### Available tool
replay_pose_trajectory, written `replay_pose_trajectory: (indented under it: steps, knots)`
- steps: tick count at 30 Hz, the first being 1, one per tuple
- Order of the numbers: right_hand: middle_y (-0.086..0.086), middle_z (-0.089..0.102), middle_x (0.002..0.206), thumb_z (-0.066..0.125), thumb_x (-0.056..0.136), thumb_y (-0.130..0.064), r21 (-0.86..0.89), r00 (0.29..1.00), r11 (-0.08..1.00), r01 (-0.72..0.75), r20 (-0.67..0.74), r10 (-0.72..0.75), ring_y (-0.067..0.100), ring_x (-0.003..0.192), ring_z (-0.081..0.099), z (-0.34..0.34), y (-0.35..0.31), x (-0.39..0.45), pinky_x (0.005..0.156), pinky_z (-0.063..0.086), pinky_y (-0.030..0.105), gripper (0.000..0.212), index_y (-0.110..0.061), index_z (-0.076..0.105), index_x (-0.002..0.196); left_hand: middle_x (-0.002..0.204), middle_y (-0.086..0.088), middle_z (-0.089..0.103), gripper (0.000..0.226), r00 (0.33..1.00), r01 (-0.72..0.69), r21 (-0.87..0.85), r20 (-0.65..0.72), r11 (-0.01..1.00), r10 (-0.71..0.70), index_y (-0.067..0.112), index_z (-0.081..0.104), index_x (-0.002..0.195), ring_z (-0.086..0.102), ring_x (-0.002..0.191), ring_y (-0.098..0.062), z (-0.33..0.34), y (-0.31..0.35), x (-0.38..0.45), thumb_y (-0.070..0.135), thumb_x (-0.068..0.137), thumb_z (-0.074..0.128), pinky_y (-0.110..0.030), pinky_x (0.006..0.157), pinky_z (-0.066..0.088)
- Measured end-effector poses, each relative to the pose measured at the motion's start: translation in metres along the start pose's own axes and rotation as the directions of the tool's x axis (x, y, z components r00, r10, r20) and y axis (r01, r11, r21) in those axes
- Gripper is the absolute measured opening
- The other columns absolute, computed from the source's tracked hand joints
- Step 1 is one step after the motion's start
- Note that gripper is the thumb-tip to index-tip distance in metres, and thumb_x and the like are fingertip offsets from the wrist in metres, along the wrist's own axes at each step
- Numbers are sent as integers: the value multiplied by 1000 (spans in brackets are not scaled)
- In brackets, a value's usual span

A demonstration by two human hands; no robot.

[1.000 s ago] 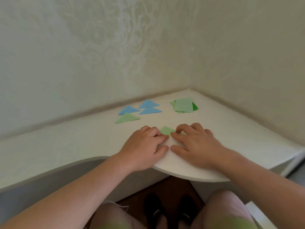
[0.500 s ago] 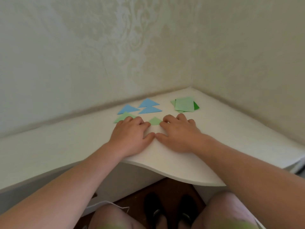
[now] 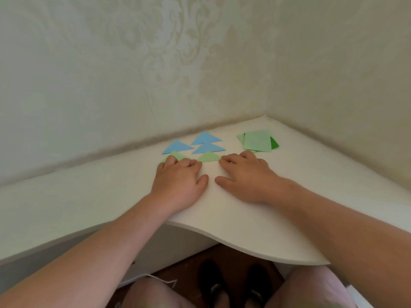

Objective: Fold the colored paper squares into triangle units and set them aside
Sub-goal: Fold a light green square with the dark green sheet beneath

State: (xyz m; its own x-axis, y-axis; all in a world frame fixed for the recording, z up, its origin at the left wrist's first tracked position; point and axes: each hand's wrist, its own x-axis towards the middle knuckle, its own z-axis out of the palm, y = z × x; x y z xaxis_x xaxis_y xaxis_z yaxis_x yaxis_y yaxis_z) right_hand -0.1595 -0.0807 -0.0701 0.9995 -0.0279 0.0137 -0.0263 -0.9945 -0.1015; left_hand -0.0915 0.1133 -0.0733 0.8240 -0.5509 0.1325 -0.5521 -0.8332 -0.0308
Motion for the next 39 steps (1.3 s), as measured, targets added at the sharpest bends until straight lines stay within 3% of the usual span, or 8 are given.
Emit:
replay_pose_trajectory:
  steps: [3,6,8,13,20,28,34,39]
  knots:
    - [-12,36,160,50,103,-46,313,998,948,48,-57,-31,17,144,35,-7,17,-11,116,28,28,60,-26,34,157,137,13,62,42,998,65,-331,32,941,-58,34,61,138,49,113,-21,-2,-12,-1,46,99,49,-29,95,39]
    - [-17,60,127,61,100,-31,605,972,796,-16,-177,154,5,112,58,-11,38,-18,98,40,23,40,-35,58,139,110,14,75,32,935,191,-803,-27,565,-354,34,75,123,67,92,-11,-8,-35,5,26,95,62,-24,80,47]
    - [-19,64,112,64,97,-26,586,931,809,-32,-276,237,4,95,60,-13,55,-15,91,44,25,24,-37,70,117,100,19,75,24,880,170,-870,-76,462,-468,33,79,109,67,87,1,-9,-46,14,21,93,65,-25,84,51]
    - [-10,65,112,63,94,-19,569,887,810,-139,-292,357,10,87,58,-26,103,3,82,42,26,24,-31,73,113,74,18,68,20,917,102,-811,-147,576,-370,35,77,86,53,55,3,-6,-25,48,19,90,66,-23,63,42]
    - [1,63,113,52,92,-4,622,871,739,-259,-180,457,20,97,58,-26,142,50,79,42,28,40,-21,70,122,128,4,65,32,977,-206,-488,-158,848,146,38,72,119,55,123,-22,1,79,120,33,88,64,-39,109,42]
    - [2,57,140,67,85,-58,471,904,803,-365,-27,427,23,122,58,-25,159,70,98,49,36,77,-24,47,151,161,-1,38,109,969,-68,-369,198,927,150,27,30,161,34,149,-26,-6,104,191,73,73,76,-44,118,35]
    - [-6,64,84,83,76,-32,748,868,603,-277,-74,491,11,70,64,-26,158,75,61,45,27,30,-31,69,103,143,8,55,116,982,-59,-461,132,885,134,43,33,155,45,137,-27,7,108,195,85,54,72,-50,111,43]
    - [-3,69,78,82,79,-17,880,823,446,-165,-126,554,16,71,65,-22,161,79,70,57,36,12,-18,70,81,151,6,48,119,992,-85,-529,39,844,124,48,22,157,38,142,-27,8,112,185,77,54,74,-51,112,40]
